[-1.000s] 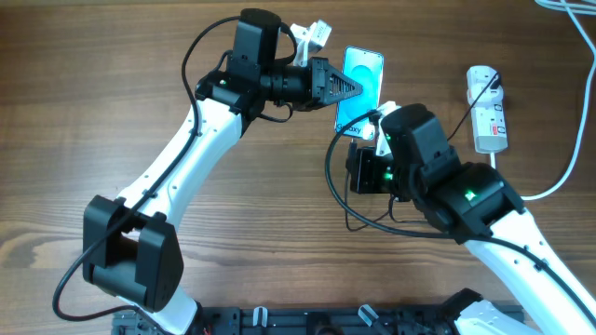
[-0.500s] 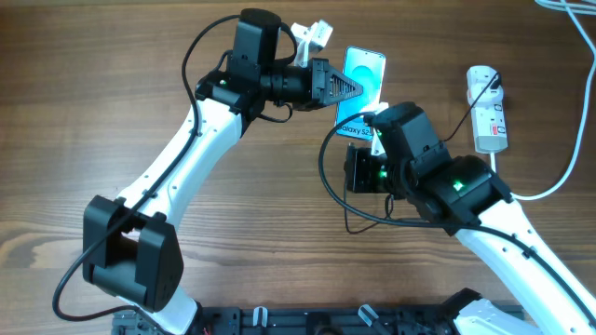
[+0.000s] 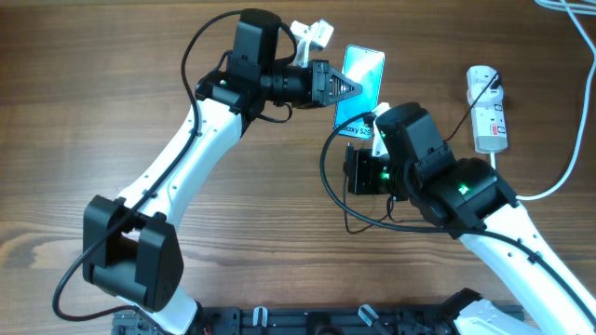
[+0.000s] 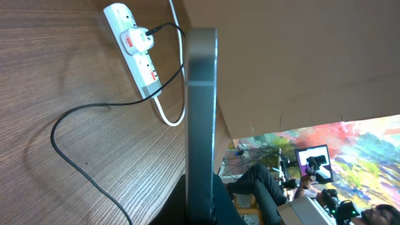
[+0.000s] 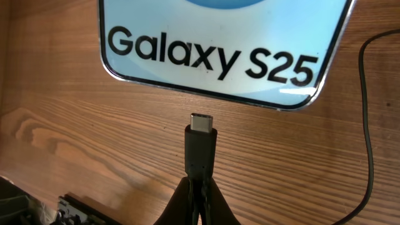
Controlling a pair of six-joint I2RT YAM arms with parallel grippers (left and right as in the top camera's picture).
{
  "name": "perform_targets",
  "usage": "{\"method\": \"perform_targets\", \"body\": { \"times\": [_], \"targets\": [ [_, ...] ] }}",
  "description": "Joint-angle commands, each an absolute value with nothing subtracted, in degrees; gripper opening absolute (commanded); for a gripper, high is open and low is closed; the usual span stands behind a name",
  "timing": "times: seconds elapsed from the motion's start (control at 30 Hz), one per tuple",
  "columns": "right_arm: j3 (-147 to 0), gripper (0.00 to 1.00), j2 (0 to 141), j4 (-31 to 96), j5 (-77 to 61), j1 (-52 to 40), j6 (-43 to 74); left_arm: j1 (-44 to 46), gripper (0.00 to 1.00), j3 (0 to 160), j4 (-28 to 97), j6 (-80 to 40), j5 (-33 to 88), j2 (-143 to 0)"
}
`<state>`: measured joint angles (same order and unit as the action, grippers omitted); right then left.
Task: Plug charger to phone and switch on socket
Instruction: 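Push the plug upward into the phone's port with the right gripper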
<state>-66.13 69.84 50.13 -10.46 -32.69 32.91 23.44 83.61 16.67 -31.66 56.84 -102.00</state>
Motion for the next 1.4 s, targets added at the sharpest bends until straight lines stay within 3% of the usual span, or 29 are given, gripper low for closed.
{"method": "perform_targets", "body": {
  "times": [0.0,1.37],
  "targets": [
    [-67.8,0.05,69.0,50.0,-10.3,-32.5,31.9,23.0,0.04,84.3,16.1,-30.0,57.3,-100.6],
    [-67.8,0.04,69.0,47.8,-8.2,-32.5,31.7,23.0,0.04,84.3,16.1,-30.4,57.4,-100.6]
  ]
}}
